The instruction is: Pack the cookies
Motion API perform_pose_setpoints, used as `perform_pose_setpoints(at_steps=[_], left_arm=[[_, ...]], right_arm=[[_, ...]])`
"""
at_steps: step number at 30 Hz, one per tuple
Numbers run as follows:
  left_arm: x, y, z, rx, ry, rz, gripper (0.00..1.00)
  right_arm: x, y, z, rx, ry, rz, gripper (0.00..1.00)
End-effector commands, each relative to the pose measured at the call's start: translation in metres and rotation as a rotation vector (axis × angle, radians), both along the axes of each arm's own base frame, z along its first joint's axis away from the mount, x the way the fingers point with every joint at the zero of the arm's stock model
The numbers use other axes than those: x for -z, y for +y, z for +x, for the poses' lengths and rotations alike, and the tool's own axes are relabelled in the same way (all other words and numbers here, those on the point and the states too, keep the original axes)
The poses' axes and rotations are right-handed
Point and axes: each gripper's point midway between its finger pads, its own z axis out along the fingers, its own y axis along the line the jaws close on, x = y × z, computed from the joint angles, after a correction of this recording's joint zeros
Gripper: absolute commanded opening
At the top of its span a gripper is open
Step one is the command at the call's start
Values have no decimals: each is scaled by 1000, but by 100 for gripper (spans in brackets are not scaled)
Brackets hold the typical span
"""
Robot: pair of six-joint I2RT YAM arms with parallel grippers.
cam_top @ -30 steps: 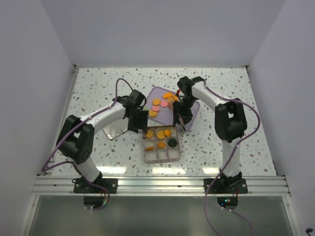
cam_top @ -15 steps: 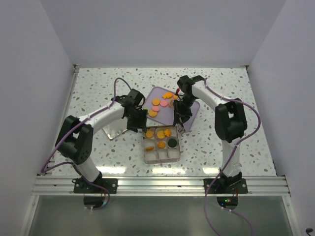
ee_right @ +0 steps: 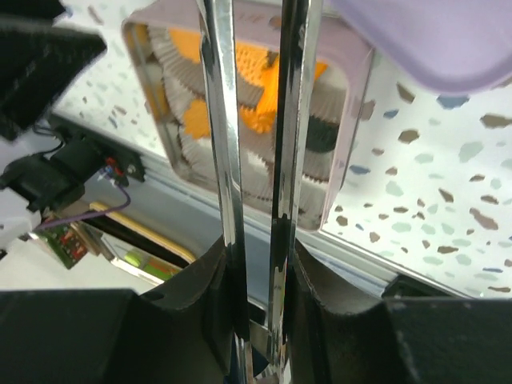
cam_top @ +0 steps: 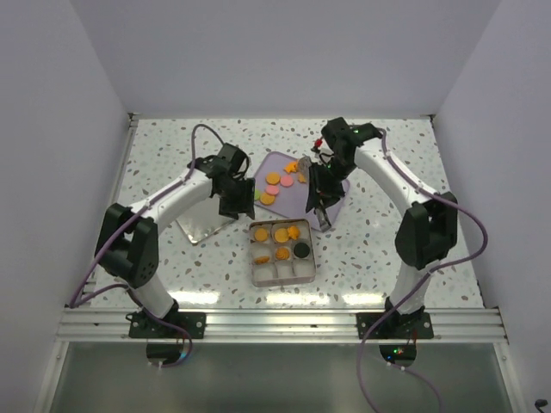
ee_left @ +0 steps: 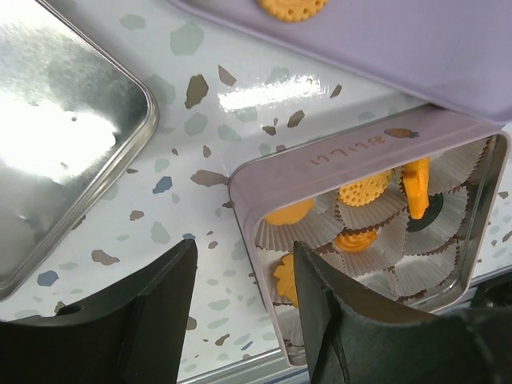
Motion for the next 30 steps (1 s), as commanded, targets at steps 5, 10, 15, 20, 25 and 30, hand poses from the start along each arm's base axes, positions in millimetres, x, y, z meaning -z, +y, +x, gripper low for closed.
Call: perform_pose_setpoints(at_steps=[5, 10, 15, 20, 25, 30], left_arm=[[-42, 31, 37, -81, -136, 34, 61], [-61, 56, 64, -175, -197, 50, 66], [-82, 66, 91, -236, -262, 24, 66], [-91, 64, 109, -249, -295, -3, 65], [-92, 66, 121, -256, -303, -6, 65], [-95, 67, 125, -274, -314, -29, 65]], right_arm=[[-34, 19, -80, -157, 12, 89, 12], [-18, 21, -155, -306, 40, 15, 11], [-18, 15, -193, -315, 40, 20, 12], [-10, 16, -221, -359, 52, 16, 12], [-1, 26, -246, -408, 67, 12, 12], [9, 31, -257, -437, 85, -31, 13]])
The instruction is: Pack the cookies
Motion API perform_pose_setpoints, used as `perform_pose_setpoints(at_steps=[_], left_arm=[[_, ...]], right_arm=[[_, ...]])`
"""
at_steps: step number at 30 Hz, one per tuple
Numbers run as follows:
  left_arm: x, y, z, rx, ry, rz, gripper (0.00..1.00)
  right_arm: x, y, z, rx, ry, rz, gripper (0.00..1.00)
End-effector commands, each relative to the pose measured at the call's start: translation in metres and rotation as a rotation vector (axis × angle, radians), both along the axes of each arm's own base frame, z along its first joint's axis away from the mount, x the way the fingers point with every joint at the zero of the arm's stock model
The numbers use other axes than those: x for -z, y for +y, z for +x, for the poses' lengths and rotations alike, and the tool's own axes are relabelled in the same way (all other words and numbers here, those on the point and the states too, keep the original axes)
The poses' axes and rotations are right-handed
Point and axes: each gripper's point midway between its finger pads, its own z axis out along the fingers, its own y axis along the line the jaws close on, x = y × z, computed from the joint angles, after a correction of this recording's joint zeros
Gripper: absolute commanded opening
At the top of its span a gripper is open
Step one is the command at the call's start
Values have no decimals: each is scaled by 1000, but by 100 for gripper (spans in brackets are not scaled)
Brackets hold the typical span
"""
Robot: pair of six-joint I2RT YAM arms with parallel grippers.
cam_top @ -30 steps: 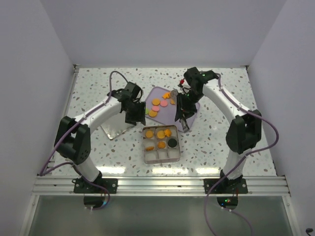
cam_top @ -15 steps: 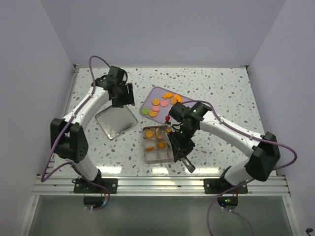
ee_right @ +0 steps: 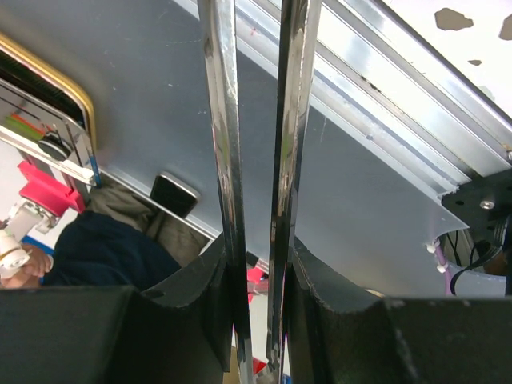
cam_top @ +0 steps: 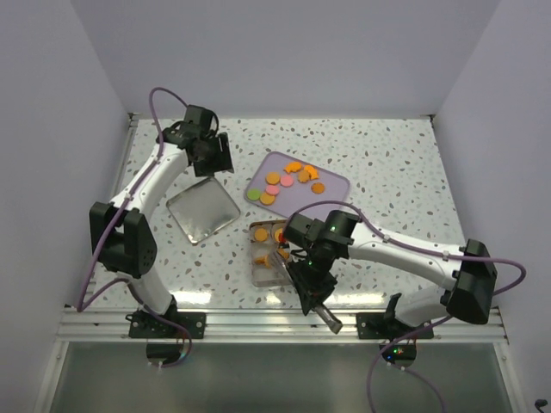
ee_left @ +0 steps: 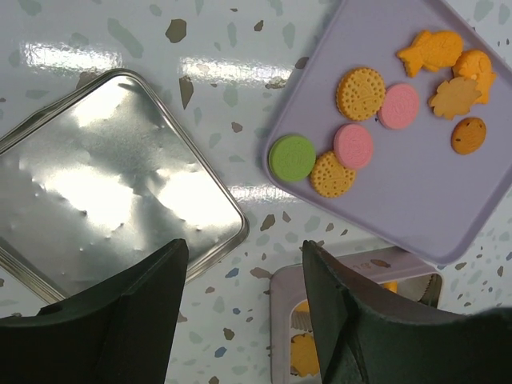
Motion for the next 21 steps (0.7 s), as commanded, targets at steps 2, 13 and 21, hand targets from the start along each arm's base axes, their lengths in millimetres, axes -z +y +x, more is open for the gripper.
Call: perform_pose_setpoints(at_steps=[2, 13, 21], left_arm=[[-16, 1, 14, -21, -63, -43, 64], [-15, 6, -8, -25, -65, -66, 63], [-24, 12, -16, -25, -75, -66, 63]], right_arm=[[6, 15, 0, 13, -13, 12, 15], [23, 31, -2, -43, -1, -22, 24], [23, 28, 2, -70, -25, -51, 41]])
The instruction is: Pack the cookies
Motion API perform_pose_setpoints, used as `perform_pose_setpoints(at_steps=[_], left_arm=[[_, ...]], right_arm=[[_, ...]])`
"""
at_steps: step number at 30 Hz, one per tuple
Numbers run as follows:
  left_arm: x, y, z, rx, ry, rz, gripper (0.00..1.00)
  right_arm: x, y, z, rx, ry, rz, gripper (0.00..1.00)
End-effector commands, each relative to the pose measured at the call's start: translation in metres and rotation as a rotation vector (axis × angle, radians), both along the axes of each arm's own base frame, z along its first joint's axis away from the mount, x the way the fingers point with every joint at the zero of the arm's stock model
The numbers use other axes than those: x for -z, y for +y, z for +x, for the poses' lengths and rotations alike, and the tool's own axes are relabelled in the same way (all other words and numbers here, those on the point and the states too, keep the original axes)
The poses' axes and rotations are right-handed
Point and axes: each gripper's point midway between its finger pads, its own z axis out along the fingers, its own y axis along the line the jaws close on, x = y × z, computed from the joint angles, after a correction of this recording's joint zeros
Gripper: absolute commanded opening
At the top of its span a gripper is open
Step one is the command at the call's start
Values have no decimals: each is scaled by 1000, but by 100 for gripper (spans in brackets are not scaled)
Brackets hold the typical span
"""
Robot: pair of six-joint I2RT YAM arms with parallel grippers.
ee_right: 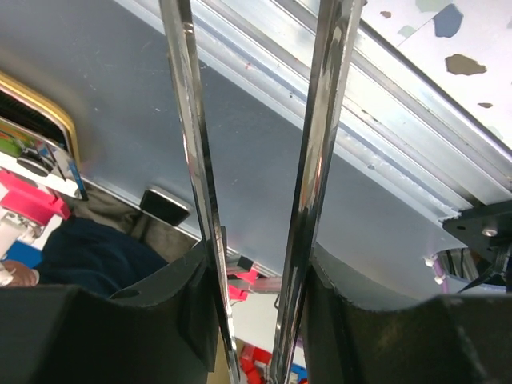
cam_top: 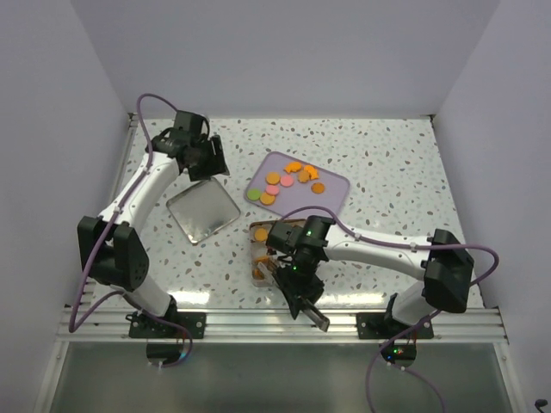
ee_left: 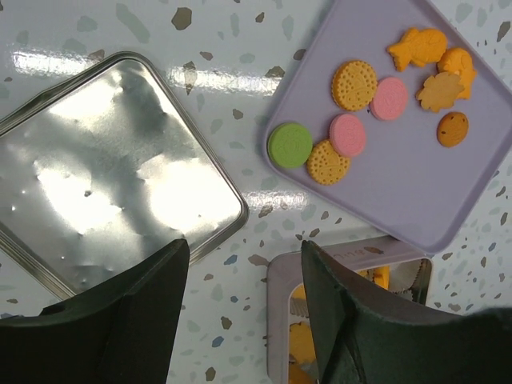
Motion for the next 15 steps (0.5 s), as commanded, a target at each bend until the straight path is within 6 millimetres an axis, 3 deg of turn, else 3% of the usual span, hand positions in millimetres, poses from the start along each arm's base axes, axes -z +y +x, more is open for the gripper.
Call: perform_pose_setpoints(at_steps=[1, 6, 11, 14, 15], left_arm=[[-18, 3, 1, -1, -55, -22, 63], [-25, 3, 4, 1, -69, -27, 63], [-29, 4, 7, 11, -75, -27, 63], [-33, 4, 8, 12, -83, -34, 63], [-34, 4, 8, 12, -85, -37, 63]], right_arm=[[-13, 6, 8, -24, -46, 20, 41], [-44, 13, 22, -18, -130, 56, 39], [-73, 1, 31, -2, -193, 24, 39], [-90, -8, 52, 51, -255, 16, 37], [-97, -12, 69, 105, -274, 25, 37]])
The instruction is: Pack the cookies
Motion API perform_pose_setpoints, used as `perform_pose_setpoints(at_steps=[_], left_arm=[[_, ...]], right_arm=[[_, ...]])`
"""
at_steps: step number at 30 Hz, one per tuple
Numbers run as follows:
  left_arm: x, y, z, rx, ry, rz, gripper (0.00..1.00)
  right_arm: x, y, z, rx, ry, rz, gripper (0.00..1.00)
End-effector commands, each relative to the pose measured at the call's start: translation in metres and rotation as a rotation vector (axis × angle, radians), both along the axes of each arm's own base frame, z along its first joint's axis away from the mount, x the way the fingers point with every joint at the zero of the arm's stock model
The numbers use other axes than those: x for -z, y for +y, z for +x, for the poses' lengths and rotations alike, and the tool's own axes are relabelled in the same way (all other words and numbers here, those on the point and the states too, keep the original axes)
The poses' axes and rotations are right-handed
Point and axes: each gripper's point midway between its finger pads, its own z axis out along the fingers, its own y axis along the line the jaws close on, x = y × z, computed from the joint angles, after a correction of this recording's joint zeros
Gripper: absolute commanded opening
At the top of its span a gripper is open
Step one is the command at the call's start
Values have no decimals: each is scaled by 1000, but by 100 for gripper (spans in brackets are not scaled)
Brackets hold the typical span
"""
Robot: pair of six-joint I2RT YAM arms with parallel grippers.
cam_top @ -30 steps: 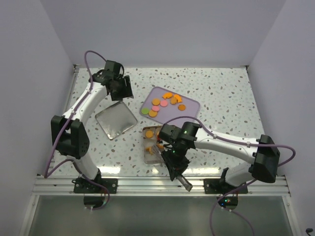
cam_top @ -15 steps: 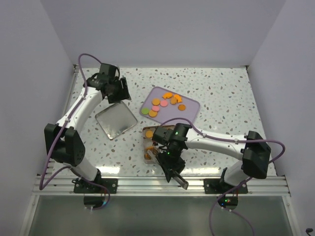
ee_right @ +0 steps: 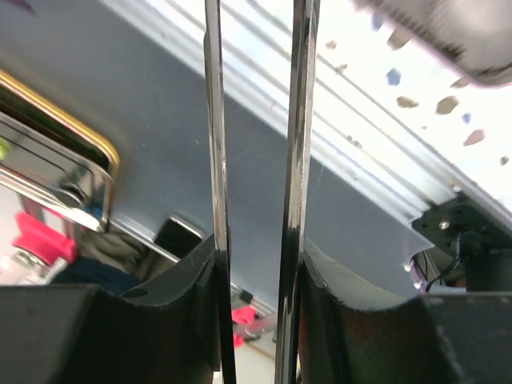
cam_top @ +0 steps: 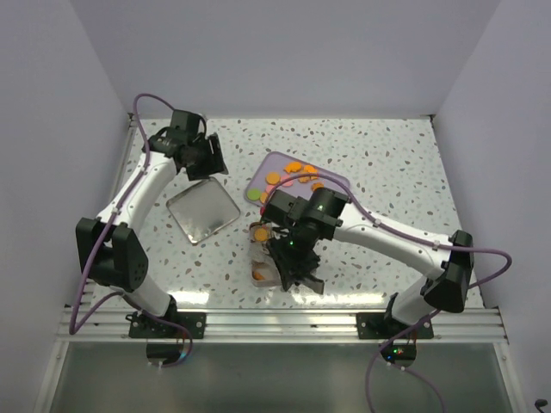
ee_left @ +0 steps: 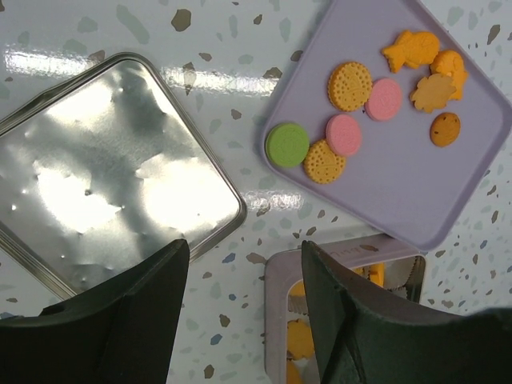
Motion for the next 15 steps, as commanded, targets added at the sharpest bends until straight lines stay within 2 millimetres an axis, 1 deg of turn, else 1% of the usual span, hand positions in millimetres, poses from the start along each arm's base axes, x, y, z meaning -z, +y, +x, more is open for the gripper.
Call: perform_pose_setpoints(at_steps=[1, 2, 3, 5, 6, 7, 8, 9, 10, 11, 12, 15], left_arm=[[-30, 1, 10, 18, -83, -19, 63], [-31, 1, 10, 19, -83, -21, 63], [-32, 2, 9, 21, -84, -23, 63], [-35, 2, 9, 26, -87, -21, 63], [-37, 2, 9, 29, -90, -23, 63], [-37, 1, 8, 37, -89, -23, 63], [-38, 2, 7, 37, -91, -24, 63], [-39, 1, 6, 42, -93, -28, 63], [-37, 1, 4, 47, -88, -27, 63], [-38, 1, 3, 51, -89, -30, 63], [-37, 0, 1, 54, -85, -33, 63], [-38, -1, -3, 65, -85, -45, 63]], right_arm=[[-28, -36, 32, 106, -73, -39, 36], [-30, -39, 43, 115, -89, -36, 37], [-35, -45, 63, 171, -108, -26, 36], [-35, -56, 82, 185, -127, -57, 37], [-33, -58, 100, 215, -129, -71, 38], [-32, -59, 108, 219, -131, -80, 38], [-32, -57, 115, 206, -139, -75, 40], [-26, -52, 127, 208, -129, -85, 43], [-24, -48, 134, 201, -128, -81, 43], [-19, -44, 140, 192, -117, -83, 43], [-12, -36, 150, 186, -105, -88, 44], [0, -26, 166, 186, -79, -80, 45]])
